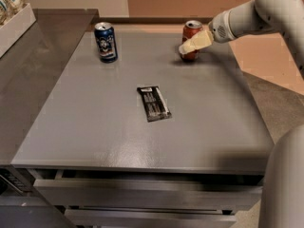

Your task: Move coke can near rxbar chocolate

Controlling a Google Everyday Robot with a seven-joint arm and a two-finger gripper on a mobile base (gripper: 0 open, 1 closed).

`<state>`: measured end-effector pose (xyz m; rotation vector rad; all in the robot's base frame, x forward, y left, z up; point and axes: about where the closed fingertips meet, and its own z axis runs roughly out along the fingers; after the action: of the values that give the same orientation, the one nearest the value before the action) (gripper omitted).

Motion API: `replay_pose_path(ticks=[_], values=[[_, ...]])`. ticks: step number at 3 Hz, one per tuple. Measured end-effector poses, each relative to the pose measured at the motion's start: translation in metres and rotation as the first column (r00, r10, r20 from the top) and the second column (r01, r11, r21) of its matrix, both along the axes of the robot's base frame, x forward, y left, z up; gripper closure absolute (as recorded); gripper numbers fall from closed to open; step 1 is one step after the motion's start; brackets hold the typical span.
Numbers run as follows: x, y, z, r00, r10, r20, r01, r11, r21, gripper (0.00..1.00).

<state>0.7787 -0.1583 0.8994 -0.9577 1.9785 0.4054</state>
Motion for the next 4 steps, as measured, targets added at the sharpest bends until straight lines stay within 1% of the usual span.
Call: replay_pose_path(ticks=[1,2,4], values=[[0.0039,0.0176,0.0003,0.9997,0.023,-0.003,-0.023,0.999,0.045,0.0],[0.0065,0.0223,0.0002,0.9999,0.015,-0.006,-0.015,0.998,0.064,0.16],[-0.0006,0.0227,0.0045,1.0,0.007,0.001,-0.007,0.997,0.074,0.62]])
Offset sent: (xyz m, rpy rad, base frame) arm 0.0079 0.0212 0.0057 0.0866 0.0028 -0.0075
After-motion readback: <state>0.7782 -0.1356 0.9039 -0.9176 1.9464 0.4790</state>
